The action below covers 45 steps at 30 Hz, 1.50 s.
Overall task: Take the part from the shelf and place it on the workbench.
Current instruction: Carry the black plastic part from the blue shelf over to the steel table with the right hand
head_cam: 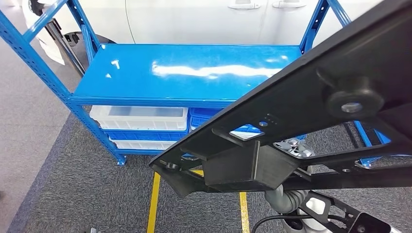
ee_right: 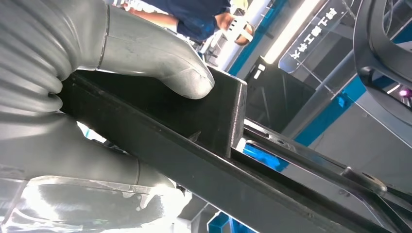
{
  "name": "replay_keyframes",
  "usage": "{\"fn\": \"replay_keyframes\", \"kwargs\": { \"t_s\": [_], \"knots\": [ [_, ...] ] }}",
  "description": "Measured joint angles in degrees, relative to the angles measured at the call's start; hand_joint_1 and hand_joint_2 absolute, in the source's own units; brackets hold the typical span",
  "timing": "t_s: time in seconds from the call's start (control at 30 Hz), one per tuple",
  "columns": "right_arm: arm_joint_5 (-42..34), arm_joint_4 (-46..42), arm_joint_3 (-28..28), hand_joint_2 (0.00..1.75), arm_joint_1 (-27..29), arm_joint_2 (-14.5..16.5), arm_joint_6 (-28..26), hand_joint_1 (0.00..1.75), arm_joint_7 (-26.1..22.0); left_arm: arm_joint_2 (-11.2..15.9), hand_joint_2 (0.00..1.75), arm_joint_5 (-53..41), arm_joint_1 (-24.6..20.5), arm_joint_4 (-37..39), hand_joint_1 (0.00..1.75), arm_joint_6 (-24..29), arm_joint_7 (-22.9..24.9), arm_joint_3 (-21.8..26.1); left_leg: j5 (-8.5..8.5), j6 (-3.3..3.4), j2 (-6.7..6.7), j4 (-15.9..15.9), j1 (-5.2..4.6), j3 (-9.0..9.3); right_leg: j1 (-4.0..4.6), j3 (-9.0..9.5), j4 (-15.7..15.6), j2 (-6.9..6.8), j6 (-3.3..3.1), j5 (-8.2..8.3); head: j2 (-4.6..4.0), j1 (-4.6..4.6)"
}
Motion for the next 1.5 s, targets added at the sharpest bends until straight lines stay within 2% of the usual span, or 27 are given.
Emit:
{"fn": "replay_keyframes", "kwargs": {
  "t_s": [0.07,0.13,0.2,0.27,0.3,0.33,0.4,0.43,0.47,0.5,0.53,0.6,0.67,0.8,0.87,0.93,0.97,1.0,1.03,1.07,1.13,1.2,1.27,1.33,1.37,1.43,1.5],
  "knots": [
    [0.0,0.16,-0.13,1.75,0.0,0.16,0.37,1.75,0.0,0.0,0.0,0.08,-0.05,0.0,0.0,0.19,0.01,0.11,2.75,0.45,-0.01,-5.91,-0.05,5.17,0.12,-1.54,0.54,0.04,0.2,0.75,0.01,0.0],
    [0.01,0.21,-0.29,1.75,-0.02,0.28,0.46,1.75,0.01,0.0,0.0,0.14,-0.15,0.0,0.0,0.26,0.07,0.28,2.47,1.1,-0.01,-14.08,-0.3,10.94,0.32,-2.33,0.97,0.0,0.65,1.36,0.01,0.0],
    [-0.01,0.22,-0.42,1.75,-0.06,0.41,0.36,1.75,0.02,-0.01,0.0,0.05,-0.17,0.0,0.0,0.29,0.2,0.37,1.42,1.66,-0.01,-17.69,-0.65,12.94,0.33,-2.52,1.09,-0.13,1.28,1.99,0.01,0.01],
    [-0.06,0.22,-0.52,1.75,-0.04,0.49,0.32,1.75,0.03,-0.08,0.0,-0.11,-0.1,0.01,0.0,0.32,0.39,0.39,2.18,2.34,0.09,-18.19,-0.52,12.55,0.25,-2.72,1.26,-0.14,1.99,2.27,0.01,0.01],
    [-0.11,0.22,-0.61,1.75,-0.01,0.5,0.31,1.75,0.03,-0.12,0.0,-0.23,-0.09,0.02,0.0,0.33,0.48,0.42,2.68,2.74,0.19,-18.4,-0.39,12.3,0.19,-3.2,2.25,-0.05,2.31,1.44,0.01,0.02],
    [-0.15,0.22,-0.72,1.75,0.04,0.5,0.31,1.75,0.03,-0.17,0.0,-0.34,-0.1,0.02,0.0,0.35,0.55,0.46,3.2,3.04,0.3,-18.59,-0.23,12.0,0.1,-4.14,4.42,0.06,2.62,-0.19,0.01,0.02],
    [-0.16,0.22,-0.89,1.75,0.23,0.5,0.26,1.75,0.03,-0.2,0.0,-0.56,-0.1,0.02,0.0,0.35,0.6,0.54,3.95,3.34,0.41,-18.55,-0.22,11.11,-0.31,-7.14,11.95,0.2,3.13,-4.88,0.01,0.01],
    [-0.12,0.22,-0.93,1.75,0.35,0.5,0.23,1.75,0.03,-0.2,0.0,-0.66,-0.07,0.02,0.0,0.32,0.61,0.57,4.27,3.31,0.41,-18.46,-0.23,10.64,-0.5,-8.45,15.63,0.2,3.37,-6.6,0.01,0.01],
    [-0.07,0.22,-0.96,1.75,0.45,0.49,0.21,1.75,0.03,-0.22,0.0,-0.81,-0.03,0.02,0.0,0.28,0.6,0.58,4.53,3.24,0.41,-18.33,-0.23,10.23,-0.68,-8.94,17.73,0.2,3.56,-7.31,0.01,0.01],
    [-0.02,0.21,-0.97,1.75,0.51,0.49,0.25,1.75,0.03,-0.26,0.0,-0.95,0.01,0.03,0.0,0.25,0.6,0.59,4.71,3.14,0.4,-18.16,-0.21,9.88,-0.84,-8.29,17.56,0.19,3.69,-6.91,0.01,0.01],
    [0.01,0.16,-0.97,1.75,0.53,0.48,0.39,1.75,0.03,-0.32,0.0,-1.1,0.04,0.04,0.0,0.22,0.59,0.59,4.8,3.03,0.39,-17.95,-0.18,9.64,-0.99,-6.47,15.05,0.18,3.75,-5.56,0.0,0.01],
    [0.06,0.05,-0.98,1.75,0.54,0.48,0.82,1.75,0.02,-0.44,0.0,-1.41,0.01,0.06,0.0,0.41,0.62,0.59,4.73,2.71,0.44,-17.44,-0.22,9.37,-1.05,-1.45,6.69,-0.08,3.51,-2.62,-0.01,0.01],
    [0.08,-0.07,-0.99,1.75,0.62,0.48,1.17,1.75,0.01,-0.49,0.0,-1.65,-0.03,0.07,0.0,0.99,0.87,0.59,4.67,2.18,0.6,-16.97,-0.42,9.01,-0.8,0.98,1.8,-0.27,2.86,-1.62,0.0,0.01],
    [0.06,-0.14,-0.99,1.75,0.67,0.44,1.08,1.75,-0.03,-0.48,0.0,-1.74,-0.06,0.09,0.0,2.8,1.85,0.79,4.08,0.88,1.04,-16.12,-0.34,8.33,-0.78,0.59,1.14,0.57,1.35,-1.23,0.01,0.01],
    [0.13,-0.15,-0.99,1.75,0.65,0.44,0.71,1.75,-0.04,-0.44,0.0,-1.7,-0.11,0.09,0.0,3.4,2.18,0.96,1.11,0.43,0.64,-11.58,-0.13,6.36,-0.96,0.47,0.91,0.95,0.7,-0.85,0.01,0.01],
    [0.29,-0.15,-0.99,1.75,0.68,0.42,0.45,1.75,-0.04,-0.39,0.0,-1.63,-0.04,0.09,0.0,3.84,2.45,1.17,-2.52,0.12,0.36,-3.92,-0.06,2.96,-0.85,0.15,0.95,1.52,0.43,-0.66,0.0,0.0],
    [0.41,-0.15,-0.99,1.75,0.72,0.4,0.37,1.75,-0.03,-0.34,0.0,-1.61,0.01,0.09,0.0,4.03,2.53,1.29,-3.26,0.03,0.32,-1.2,-0.05,1.73,-0.8,0.03,0.99,1.9,0.41,-0.58,0.01,0.0],
    [0.61,-0.15,-0.99,1.75,0.77,0.39,0.22,1.75,-0.03,-0.31,0.0,-1.57,0.05,0.09,0.0,4.2,2.57,1.4,-2.92,0.03,0.29,-0.39,-0.05,1.4,-0.77,-0.05,1.05,2.36,0.43,-0.52,0.01,0.0],
    [0.82,-0.15,-0.99,1.75,0.81,0.38,0.02,1.75,-0.03,-0.27,0.0,-1.54,0.08,0.09,0.0,4.35,2.6,1.48,-1.54,0.1,0.19,-1.83,-0.05,2.15,-0.76,-0.07,1.14,2.88,0.49,-0.47,0.01,0.0],
    [1.0,-0.15,-0.99,1.75,0.83,0.37,-0.21,1.75,-0.04,-0.2,0.0,-1.5,0.09,0.09,0.0,4.49,2.6,1.56,0.56,0.25,-0.22,-5.28,-0.03,3.86,-0.76,-0.07,1.26,3.42,0.58,-0.45,0.01,0.0],
    [1.2,-0.16,-0.99,1.75,0.83,0.37,-0.6,1.75,-0.04,-0.03,0.0,-1.44,0.16,0.09,0.0,4.77,2.6,1.7,3.54,0.66,-2.31,-12.87,0.06,7.4,-0.7,-0.3,1.61,4.46,0.93,-0.39,0.01,0.01],
    [1.1,-0.23,-0.99,1.75,0.91,0.35,-0.83,1.75,-0.05,0.09,0.0,-1.42,0.23,0.09,0.0,5.14,2.6,1.83,4.02,0.99,-3.59,-16.06,0.04,8.72,-0.71,-0.92,1.78,5.45,1.62,-0.09,0.01,0.0],
    [0.88,-0.4,-0.99,1.75,1.12,0.22,-1.17,1.75,-0.05,0.1,0.0,-1.4,0.22,0.09,0.0,5.79,2.58,2.03,4.24,1.45,-2.73,-16.33,0.1,8.69,-0.81,-1.42,1.65,6.39,2.44,0.34,0.01,0.01],
    [0.61,-0.65,-0.99,1.75,1.22,-0.01,-1.55,1.75,-0.05,0.08,0.0,-1.45,0.16,0.09,0.0,6.93,2.51,2.33,4.74,2.18,-1.51,-16.76,0.36,8.63,-0.64,-2.27,3.12,5.17,2.99,-0.63,0.01,0.02],
    [0.5,-0.77,-0.99,1.75,1.21,-0.12,-1.78,1.75,-0.05,0.09,0.0,-1.53,0.16,0.09,0.0,7.71,2.45,2.49,4.94,2.5,-0.84,-16.98,0.48,8.58,-0.56,-3.38,5.5,3.86,3.16,-2.11,0.01,0.03],
    [0.39,-0.9,-0.99,1.75,1.24,-0.3,-2.39,1.75,-0.06,0.15,0.0,-1.71,0.28,0.09,0.0,9.21,2.3,2.72,5.01,2.77,0.52,-16.98,0.26,8.37,-0.64,-6.87,13.15,1.47,3.44,-6.07,0.01,0.04],
    [0.39,-0.91,-0.99,1.75,1.36,-0.49,-2.98,1.75,-0.07,0.26,0.0,-1.81,0.41,0.09,0.0,9.9,2.21,2.84,4.99,2.78,1.98,-16.92,0.12,8.25,-0.84,-8.97,18.13,0.8,3.6,-7.61,0.01,0.04]
  ]
}}
